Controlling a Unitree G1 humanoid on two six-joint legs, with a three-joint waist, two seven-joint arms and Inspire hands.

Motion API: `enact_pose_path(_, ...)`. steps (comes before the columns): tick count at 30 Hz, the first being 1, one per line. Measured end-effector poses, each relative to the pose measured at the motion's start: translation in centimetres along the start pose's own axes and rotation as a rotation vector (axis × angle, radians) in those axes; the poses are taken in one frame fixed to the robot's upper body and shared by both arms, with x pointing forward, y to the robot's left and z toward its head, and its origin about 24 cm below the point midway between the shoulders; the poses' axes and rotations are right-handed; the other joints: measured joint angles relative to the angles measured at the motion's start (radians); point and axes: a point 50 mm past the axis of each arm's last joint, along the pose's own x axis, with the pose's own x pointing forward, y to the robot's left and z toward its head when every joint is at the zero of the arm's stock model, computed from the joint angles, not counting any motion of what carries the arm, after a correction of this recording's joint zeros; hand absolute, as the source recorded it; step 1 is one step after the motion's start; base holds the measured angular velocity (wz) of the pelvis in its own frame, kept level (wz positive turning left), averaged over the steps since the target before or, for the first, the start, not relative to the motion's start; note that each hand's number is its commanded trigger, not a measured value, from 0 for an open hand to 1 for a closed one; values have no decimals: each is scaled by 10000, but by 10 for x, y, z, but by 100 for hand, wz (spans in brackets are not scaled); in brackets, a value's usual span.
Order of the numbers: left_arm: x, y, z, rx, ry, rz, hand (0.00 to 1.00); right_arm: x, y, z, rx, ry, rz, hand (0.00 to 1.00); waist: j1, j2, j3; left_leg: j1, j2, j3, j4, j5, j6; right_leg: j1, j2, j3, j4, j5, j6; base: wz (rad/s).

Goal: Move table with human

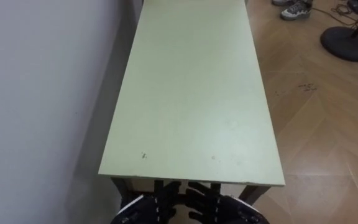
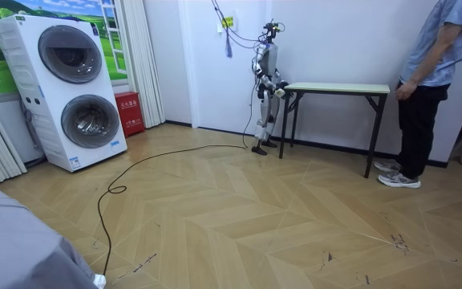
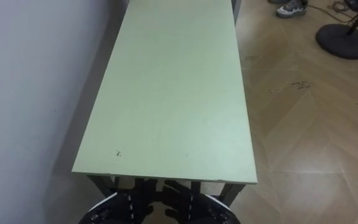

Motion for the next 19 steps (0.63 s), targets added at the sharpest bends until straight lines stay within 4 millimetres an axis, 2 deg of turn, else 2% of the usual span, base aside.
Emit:
enact_pose_path(5,-11,27,-40,-868,1269,2418,0,-11,-22,-45,930,1531,-2461,0,21,1,30,238,-14,-48,-139,-23,-5,245,19,-23,-198,8,8,0)
enact_pose_path(8,-19,42,-55,-1426,1438,4039,0,-16,-35,-56,1595,1682,-3945,0,31,-2,7,260,-11,-56,-200,-28,-13,273,35,-13,-275,8,7,1)
enact_pose_path(9,-20,44,-57,-1496,1461,4293,0,-17,-37,-58,1660,1797,-4172,0,32,-2,4,262,-10,-54,-213,-28,-13,273,37,-11,-284,8,7,0)
enact_pose_path(11,-28,48,-72,-1958,1762,5379,0,-28,-42,-76,2239,2285,-5251,0,104,-21,6,402,-9,-26,-287,-27,-14,346,39,10,-330,9,5,-2)
enact_pose_path(15,-38,50,-92,-2830,2145,6755,0,-42,-42,-101,3320,2882,-6545,0,269,-21,2,673,-10,-21,-450,-55,-43,523,47,17,-395,9,5,-4)
enact_pose_path(19,-47,50,-108,-3510,2489,8159,0,-45,-39,-111,4168,2780,-7264,0,272,14,-9,854,-13,-35,-583,-55,-43,736,54,18,-505,9,5,0)
